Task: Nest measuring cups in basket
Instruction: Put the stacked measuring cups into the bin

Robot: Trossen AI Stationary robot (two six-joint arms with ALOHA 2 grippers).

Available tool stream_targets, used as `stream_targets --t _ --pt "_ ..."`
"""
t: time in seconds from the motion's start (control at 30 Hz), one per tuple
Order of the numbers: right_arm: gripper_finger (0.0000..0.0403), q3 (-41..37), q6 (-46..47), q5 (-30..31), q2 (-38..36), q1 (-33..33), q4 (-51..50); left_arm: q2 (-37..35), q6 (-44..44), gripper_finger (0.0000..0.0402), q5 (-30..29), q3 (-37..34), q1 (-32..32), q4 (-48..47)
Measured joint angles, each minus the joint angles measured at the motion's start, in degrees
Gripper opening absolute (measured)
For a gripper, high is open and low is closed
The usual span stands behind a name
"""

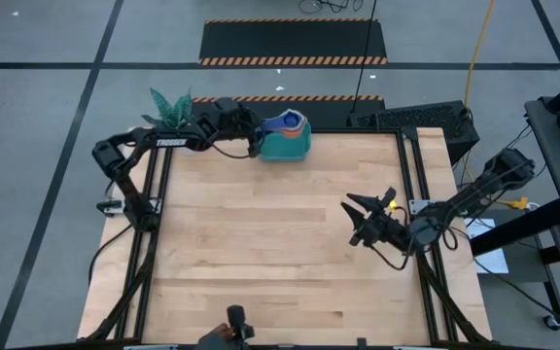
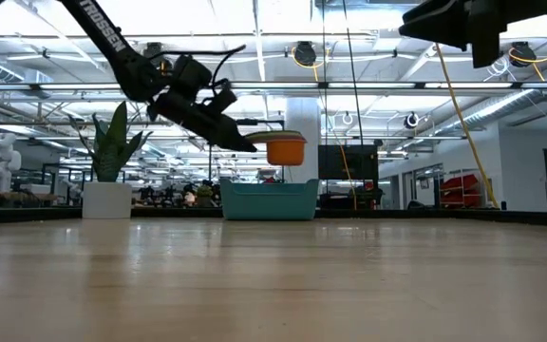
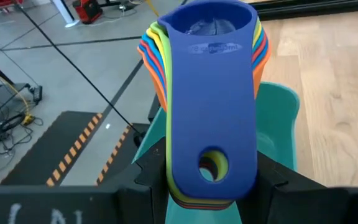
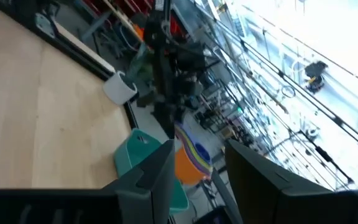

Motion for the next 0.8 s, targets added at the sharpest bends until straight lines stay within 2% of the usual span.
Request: stream_targets --t 0.33,0.5,0.8 --pt "0.0137 -1.19 -1.03 -6.52 -2.99 -4.98 0.80 3.73 0.63 0.0133 0.32 0.00 0.00 0.22" --pt "0.0137 -1.19 -1.38 -6.68 -3.15 -6.08 0.46 5.87 0.68 0.0133 0.30 0.05 0.00 2.05" --pt "0.0137 -1.19 -1.35 -6.54 -3.15 -6.07 0.30 9.12 0.95 0.0133 0.07 4.00 0.44 -0.89"
